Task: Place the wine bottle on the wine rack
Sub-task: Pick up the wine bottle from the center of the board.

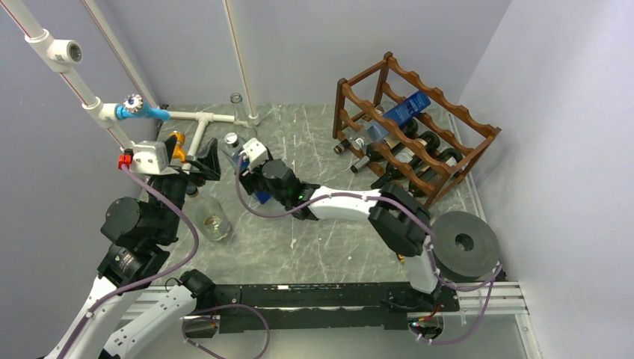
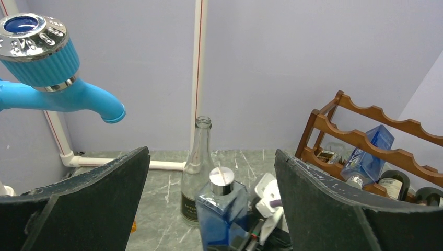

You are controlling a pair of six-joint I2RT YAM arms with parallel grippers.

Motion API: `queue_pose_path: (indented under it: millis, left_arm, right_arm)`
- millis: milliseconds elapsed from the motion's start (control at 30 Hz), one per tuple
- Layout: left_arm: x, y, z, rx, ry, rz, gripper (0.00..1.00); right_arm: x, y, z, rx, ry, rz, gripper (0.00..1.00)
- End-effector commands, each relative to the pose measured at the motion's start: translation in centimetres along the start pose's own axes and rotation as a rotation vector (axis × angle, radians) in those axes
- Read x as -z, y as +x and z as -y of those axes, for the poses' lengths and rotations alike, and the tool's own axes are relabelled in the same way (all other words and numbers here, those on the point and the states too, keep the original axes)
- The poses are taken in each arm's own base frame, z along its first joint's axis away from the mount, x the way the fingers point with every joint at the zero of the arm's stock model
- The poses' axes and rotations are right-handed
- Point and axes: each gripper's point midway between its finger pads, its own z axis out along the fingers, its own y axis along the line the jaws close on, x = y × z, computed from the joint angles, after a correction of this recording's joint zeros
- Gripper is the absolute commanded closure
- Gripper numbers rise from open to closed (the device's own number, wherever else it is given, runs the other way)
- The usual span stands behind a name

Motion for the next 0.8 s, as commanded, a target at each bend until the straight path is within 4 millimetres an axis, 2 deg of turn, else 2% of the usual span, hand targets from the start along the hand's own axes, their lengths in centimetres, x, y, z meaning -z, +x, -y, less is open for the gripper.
queue_pose_path:
  millis: [0, 67, 133, 233, 400, 500, 600, 767]
  left_arm:
    - [-0.3, -0.5, 0.1, 0.039, -0.008, 0.007, 0.05]
    - [-0.4, -0.4, 0.3, 0.044, -0.004, -0.002, 0.05]
    - [-0.5, -0.3, 0.6, 0.048, 0.01, -0.011, 0.05]
    - [-0.6, 0.0, 0.8, 0.049, 0.014, -0.017, 0.04]
    - [-1.1, 0.7, 1.1, 0.042, 0.014, -0.038, 0.04]
    - [-1.3, 0.9, 1.3, 0.042, 0.019, -0.05, 0.05]
    - [-1.4, 1.1, 1.2, 0.038, 0.015, -0.051, 0.05]
    - [-1.3, 1.2, 1.2, 0.039, 0.015, -0.056, 0.05]
  right_arm:
    - [4.3, -8.9, 2.3, 0.052, -0.013, 0.159, 1.0]
    - [5.6, -8.3, 2.1, 0.128, -0.081, 0.112, 1.0]
    - [7.3, -7.6, 1.0, 0.255, -0.22, 0.072, 1.0]
    - [9.3, -5.8, 1.0, 0.431, -0.308, 0.019, 1.0]
    - [11.7, -3.0, 1.5, 0.55, -0.446, -0.173, 1.0]
    - [12.2, -1.8, 2.2, 0.549, -0.491, -0.289, 1.0]
    - [12.4, 0.3, 3.1, 0.55, -0.504, -0.391, 1.0]
    - [12.7, 3.0, 3.2, 0.619, -0.535, -0.446, 1.0]
